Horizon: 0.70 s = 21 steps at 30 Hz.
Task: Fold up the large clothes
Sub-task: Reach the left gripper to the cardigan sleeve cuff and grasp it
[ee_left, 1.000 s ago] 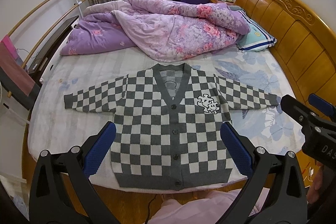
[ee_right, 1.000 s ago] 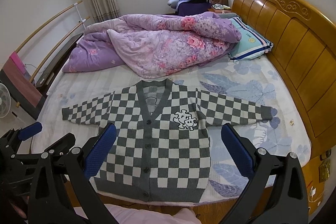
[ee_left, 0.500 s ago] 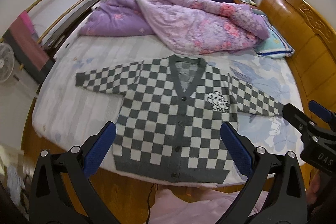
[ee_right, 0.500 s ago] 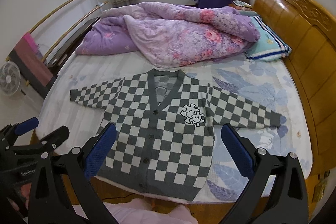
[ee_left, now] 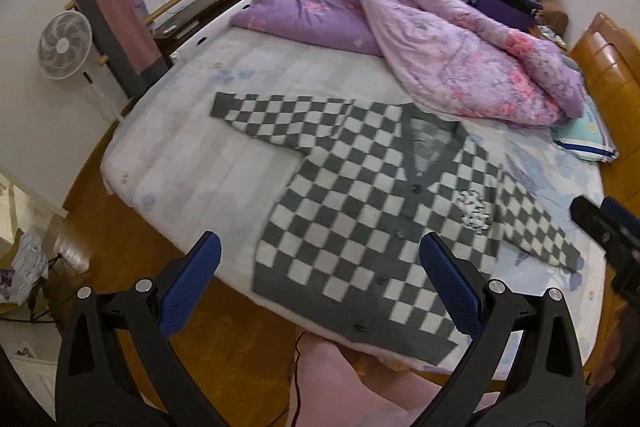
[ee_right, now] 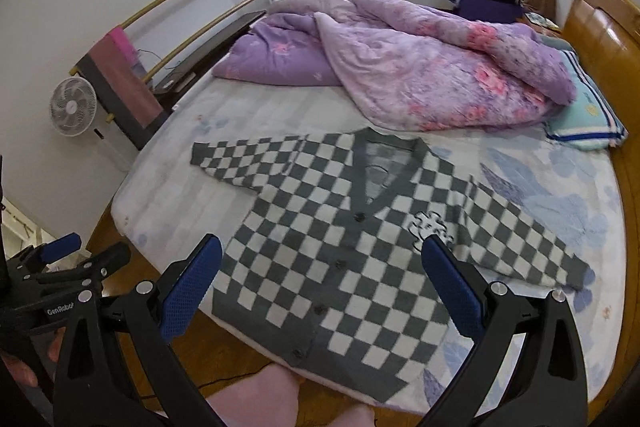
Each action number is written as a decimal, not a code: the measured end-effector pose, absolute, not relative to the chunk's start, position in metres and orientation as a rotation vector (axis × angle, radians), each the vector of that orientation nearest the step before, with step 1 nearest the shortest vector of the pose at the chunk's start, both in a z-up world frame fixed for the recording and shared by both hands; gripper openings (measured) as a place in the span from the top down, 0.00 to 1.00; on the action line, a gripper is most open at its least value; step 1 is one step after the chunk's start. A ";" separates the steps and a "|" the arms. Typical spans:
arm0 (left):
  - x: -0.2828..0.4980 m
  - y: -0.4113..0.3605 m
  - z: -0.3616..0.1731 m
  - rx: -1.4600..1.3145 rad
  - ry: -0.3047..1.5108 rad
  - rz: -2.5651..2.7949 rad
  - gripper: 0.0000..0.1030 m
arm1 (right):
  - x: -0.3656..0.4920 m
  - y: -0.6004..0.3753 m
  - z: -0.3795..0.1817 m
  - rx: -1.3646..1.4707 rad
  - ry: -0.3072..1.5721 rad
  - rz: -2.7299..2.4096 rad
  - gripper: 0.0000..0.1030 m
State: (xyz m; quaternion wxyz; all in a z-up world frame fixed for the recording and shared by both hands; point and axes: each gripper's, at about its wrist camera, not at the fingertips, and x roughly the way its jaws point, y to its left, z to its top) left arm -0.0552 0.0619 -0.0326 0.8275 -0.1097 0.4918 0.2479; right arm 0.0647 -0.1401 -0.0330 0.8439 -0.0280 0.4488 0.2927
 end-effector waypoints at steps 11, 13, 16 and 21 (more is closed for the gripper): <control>-0.026 0.201 -0.059 -0.270 1.043 0.470 0.04 | 0.102 -0.037 -0.054 -0.042 0.980 0.561 0.07; -0.016 0.234 -0.068 -0.275 1.045 0.449 0.04 | 0.111 -0.011 -0.065 -0.011 1.011 0.533 0.07; 0.002 0.283 -0.086 -0.282 1.048 0.400 0.04 | 0.126 0.026 -0.082 0.014 1.046 0.463 0.07; 0.041 0.370 -0.133 -0.326 1.083 0.344 0.04 | 0.150 0.080 -0.108 -0.030 1.071 0.339 0.11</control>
